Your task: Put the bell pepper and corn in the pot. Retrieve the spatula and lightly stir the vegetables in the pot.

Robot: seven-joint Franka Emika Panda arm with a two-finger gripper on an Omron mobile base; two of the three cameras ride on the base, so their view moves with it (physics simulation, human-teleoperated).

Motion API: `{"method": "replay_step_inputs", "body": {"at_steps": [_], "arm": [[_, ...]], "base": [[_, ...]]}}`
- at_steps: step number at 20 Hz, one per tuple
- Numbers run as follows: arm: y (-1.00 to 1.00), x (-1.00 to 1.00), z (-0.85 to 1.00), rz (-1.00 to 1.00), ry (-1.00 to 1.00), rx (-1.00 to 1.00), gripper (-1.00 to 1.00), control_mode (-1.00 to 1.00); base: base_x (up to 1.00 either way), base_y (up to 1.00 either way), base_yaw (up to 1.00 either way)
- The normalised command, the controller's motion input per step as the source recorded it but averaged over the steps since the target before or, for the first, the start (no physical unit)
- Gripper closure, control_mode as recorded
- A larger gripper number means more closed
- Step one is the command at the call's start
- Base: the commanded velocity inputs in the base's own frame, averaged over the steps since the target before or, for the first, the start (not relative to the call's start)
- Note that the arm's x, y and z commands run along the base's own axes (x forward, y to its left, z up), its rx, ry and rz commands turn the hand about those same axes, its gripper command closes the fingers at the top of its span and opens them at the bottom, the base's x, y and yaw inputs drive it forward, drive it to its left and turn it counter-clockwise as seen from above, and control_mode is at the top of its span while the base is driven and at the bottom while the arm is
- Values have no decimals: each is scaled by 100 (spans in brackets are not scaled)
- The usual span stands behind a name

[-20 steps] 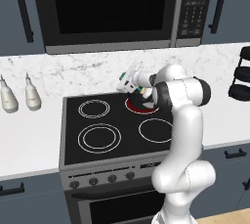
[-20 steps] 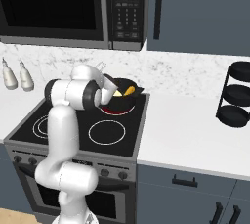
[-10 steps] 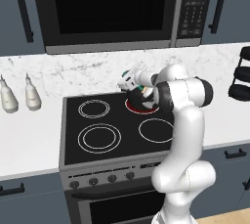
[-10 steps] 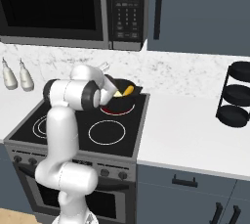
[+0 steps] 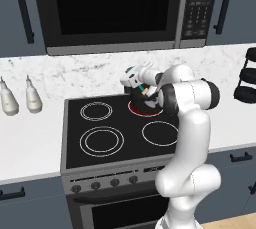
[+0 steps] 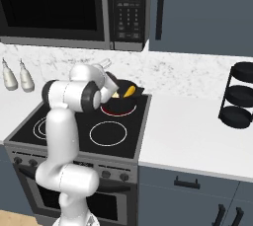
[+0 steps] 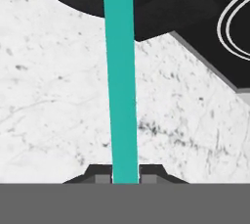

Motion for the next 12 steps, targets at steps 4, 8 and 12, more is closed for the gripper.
{"method": "replay_step_inputs", "body": {"at_steps": [4, 8, 12], "arm": [[-3, 35, -59, 6, -10, 0, 100, -100], [-13, 27, -66, 5, -17, 0, 100, -100], [-24, 9, -59, 2, -20, -2, 100, -100]], "base": [[0, 0, 0], [0, 0, 0], [0, 0, 0]]}}
